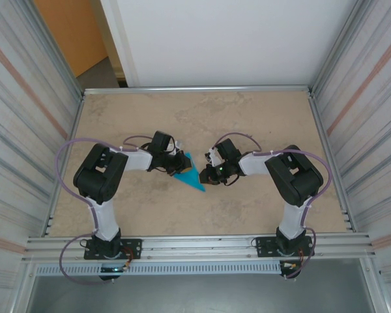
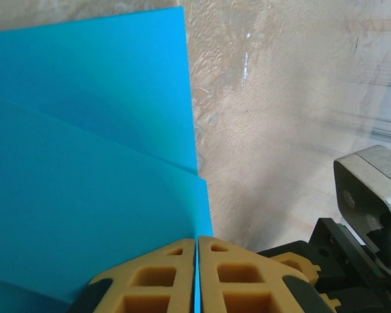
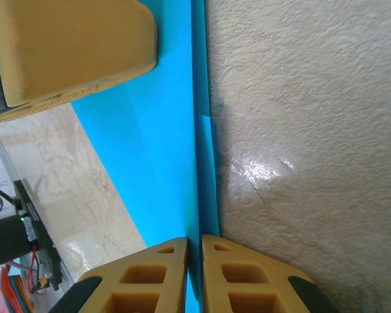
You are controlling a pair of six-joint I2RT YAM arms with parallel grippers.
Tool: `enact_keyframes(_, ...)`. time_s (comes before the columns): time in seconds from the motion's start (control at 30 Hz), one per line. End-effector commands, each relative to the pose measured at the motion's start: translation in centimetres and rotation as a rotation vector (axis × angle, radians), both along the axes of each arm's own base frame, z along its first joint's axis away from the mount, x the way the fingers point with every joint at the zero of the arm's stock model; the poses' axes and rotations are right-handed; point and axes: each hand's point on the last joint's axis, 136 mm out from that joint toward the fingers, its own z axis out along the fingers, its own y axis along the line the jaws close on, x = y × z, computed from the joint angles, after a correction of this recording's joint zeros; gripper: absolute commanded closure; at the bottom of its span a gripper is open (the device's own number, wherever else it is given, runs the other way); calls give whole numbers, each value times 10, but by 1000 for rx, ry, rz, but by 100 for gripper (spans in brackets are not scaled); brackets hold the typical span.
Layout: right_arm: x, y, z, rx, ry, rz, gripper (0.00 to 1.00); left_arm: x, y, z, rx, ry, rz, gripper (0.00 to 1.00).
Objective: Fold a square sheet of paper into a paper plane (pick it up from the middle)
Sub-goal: Fourth fold the wing at the center of the table.
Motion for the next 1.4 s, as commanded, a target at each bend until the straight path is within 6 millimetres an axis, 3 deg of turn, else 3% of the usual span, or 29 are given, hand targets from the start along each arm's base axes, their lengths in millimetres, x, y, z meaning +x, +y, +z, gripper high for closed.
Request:
enact_keyframes(0.0, -8, -15, -24, -95, 82, -37, 85, 2, 0, -3, 17, 9, 3, 89)
enact_keyframes(0.3, -6, -14, -17, -81, 78, -39, 83, 2, -2, -4, 13, 12, -2, 89)
enact_keyframes(0.53, -6, -12, 10, -29, 55, -38, 79, 3, -3, -2, 3, 9, -10, 89)
enact_keyframes(0.67, -11, -13, 15, -22, 68, -26, 78, 2, -3, -2, 1, 9, -12, 89)
enact_keyframes(1.03, -22, -15, 4, -34, 114, -13, 86, 0, -3, 0, -7, 5, -13, 88)
enact_keyframes(1.37, -25, -13, -8, -52, 137, 2, 86, -1, -5, -1, -17, 8, -20, 87)
